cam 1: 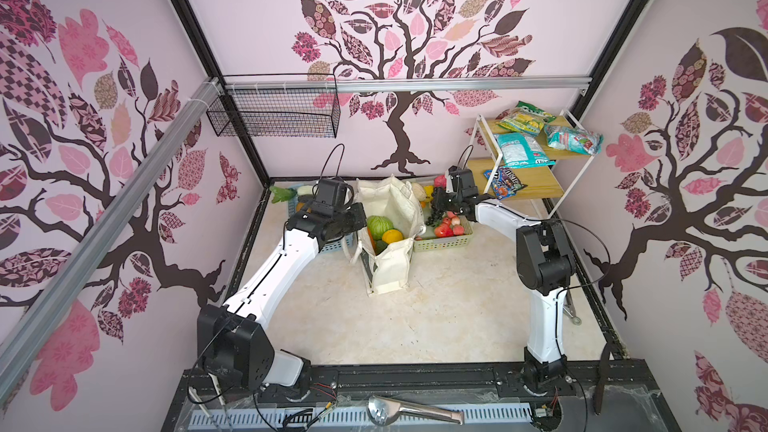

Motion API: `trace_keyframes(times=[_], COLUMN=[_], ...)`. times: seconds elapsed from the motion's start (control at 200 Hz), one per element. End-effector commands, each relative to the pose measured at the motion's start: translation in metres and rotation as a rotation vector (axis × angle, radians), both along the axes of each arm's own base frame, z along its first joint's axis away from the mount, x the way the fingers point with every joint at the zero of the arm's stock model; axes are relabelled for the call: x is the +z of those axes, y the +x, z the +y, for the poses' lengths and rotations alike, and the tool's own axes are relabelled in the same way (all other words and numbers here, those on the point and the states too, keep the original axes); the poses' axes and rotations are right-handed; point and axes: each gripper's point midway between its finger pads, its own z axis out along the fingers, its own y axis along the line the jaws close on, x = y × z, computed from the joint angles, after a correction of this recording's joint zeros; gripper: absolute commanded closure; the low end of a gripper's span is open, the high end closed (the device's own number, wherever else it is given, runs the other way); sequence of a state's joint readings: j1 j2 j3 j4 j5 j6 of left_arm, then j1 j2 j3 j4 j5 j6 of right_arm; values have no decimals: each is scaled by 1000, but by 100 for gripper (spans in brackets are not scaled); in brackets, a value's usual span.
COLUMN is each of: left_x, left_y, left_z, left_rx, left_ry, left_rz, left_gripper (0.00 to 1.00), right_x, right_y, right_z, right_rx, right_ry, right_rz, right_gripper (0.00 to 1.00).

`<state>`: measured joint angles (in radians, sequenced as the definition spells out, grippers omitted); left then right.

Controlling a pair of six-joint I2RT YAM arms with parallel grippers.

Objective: Place the food into the grocery bag and tie it
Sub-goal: 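Lift the black grapes with right gripper and carry them over the tote bag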

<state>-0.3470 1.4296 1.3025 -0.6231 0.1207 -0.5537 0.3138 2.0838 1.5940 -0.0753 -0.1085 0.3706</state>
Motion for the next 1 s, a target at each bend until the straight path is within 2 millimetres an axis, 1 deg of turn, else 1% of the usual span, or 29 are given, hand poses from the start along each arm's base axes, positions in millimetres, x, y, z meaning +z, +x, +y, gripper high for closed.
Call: trace_keyframes(times=[0.0, 0.07, 0.17, 0.28, 0.515, 0.66, 0.755, 0.995], left_x=[6, 3, -10, -19, -26, -29, -32, -30], left_y=[-10, -11, -12, -12, -3, -2, -4, -5], left_z=[-3, -3, -3, -3, -3, -7, -7, -6], left_rx=[-17, -20, -19, -17, -17, -26, -25, -10], left_ry=[-13, -8, 2, 1, 19, -1, -7, -13], left_rz=[-1, 2, 30, 41, 49, 58, 67, 63], left_gripper=[100, 100, 100, 100, 100, 100, 100, 100], right_x=[65, 81, 100, 119, 153, 185, 204, 257], right_y=[-8, -12, -19, -27, -44, -58, -70, -96], right_z=[4, 4, 6, 11, 20, 27, 35, 53], right_rx=[16, 22, 36, 49, 64, 80, 96, 140], right_ry=[62, 76, 94, 94, 62, 43, 38, 70], right_rz=[-105, -128, -155, -179, -221, -273, -310, -408], right_gripper=[76, 75, 75, 74, 74, 73, 73, 73])
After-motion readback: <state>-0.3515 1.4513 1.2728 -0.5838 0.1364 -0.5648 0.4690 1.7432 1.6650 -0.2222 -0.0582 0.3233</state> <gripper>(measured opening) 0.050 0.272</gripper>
